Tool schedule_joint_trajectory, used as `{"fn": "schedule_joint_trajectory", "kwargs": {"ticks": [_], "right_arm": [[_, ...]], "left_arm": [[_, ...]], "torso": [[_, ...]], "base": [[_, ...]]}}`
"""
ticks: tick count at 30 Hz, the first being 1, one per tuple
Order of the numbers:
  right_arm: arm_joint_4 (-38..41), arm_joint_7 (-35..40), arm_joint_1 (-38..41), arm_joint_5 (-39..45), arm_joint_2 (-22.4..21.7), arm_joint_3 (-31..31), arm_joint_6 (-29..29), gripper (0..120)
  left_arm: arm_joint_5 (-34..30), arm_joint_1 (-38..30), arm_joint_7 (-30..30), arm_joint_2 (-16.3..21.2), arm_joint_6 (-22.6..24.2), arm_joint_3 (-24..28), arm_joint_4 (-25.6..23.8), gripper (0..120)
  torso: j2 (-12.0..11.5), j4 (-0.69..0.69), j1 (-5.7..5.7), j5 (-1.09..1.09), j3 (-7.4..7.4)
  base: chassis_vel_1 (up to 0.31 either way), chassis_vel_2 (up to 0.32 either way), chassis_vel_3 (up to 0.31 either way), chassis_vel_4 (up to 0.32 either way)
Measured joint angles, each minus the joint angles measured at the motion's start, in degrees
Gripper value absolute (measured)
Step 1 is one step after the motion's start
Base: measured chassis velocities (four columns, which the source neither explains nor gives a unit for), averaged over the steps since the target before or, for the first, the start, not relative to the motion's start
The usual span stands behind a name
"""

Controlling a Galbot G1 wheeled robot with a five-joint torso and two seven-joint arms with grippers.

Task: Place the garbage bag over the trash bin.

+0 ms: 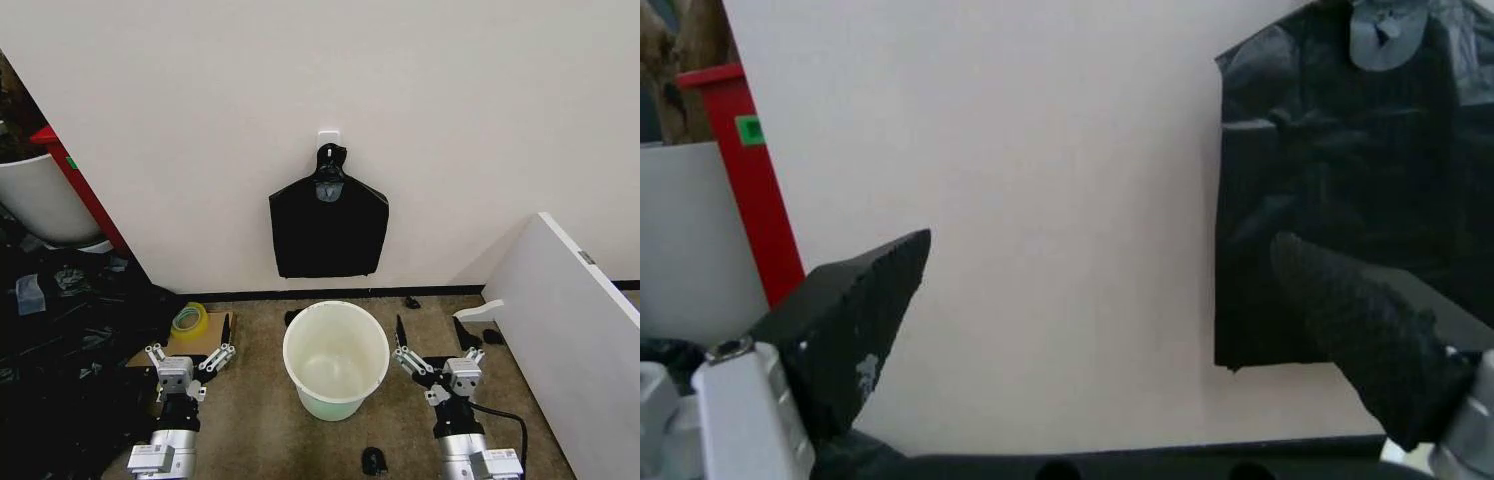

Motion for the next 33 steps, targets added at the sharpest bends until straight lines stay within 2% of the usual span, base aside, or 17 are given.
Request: {"fn": "schedule_joint_trajectory", "kwargs": {"ticks": [4,7,8,12,19,25,33], "right_arm": [[-3.6,-7.0,5.3,9.9,-2.7,-1.5,-1.0,100],[-4.7,-9.5,8.3,13.1,-3.9,-1.7,-2.1,100],[-4.7,-9.5,8.3,13.1,-3.9,-1.7,-2.1,100],[-8.2,-12.7,16.4,22.8,-7.8,-1.2,-6.8,100],[-13.9,-14.7,26.5,30.1,-11.8,-3.0,-11.1,100],[-20.5,-16.0,39.6,36.2,-12.7,-6.4,-14.8,100],[-28.1,-16.0,48.9,38.4,-11.8,-10.1,-16.3,100]], "left_arm": [[-1.7,-0.2,0.3,0.6,0.0,-0.6,0.2,100],[-2.0,-0.7,0.5,1.2,0.1,-0.5,0.8,100],[-2.0,-0.7,0.5,1.2,0.1,-0.5,0.8,100],[-2.4,-1.3,0.9,1.9,0.4,0.6,2.4,100],[-2.6,-0.8,1.5,1.3,0.1,0.3,2.6,100],[-2.9,-0.1,2.9,0.7,-1.1,0.5,2.8,100],[-3.0,0.4,3.9,0.2,-2.4,0.3,2.8,100]], "torso": [[0.0,-0.01,0.00,0.01,0.00],[0.0,0.00,0.00,0.01,0.00],[0.0,0.00,0.00,0.01,0.00],[0.0,-0.02,0.01,0.02,0.01],[0.0,0.00,0.01,0.01,0.01],[0.0,0.01,0.01,0.00,0.01],[0.0,0.00,0.01,0.01,0.01]], "base": [[0.000,0.000,0.000,0.000],[0.000,0.000,0.000,0.000],[0.000,0.000,0.000,0.000],[0.000,0.000,0.000,0.000],[0.000,0.000,0.000,0.000],[0.000,0.000,0.000,0.000],[0.000,0.000,0.000,0.000]]}}
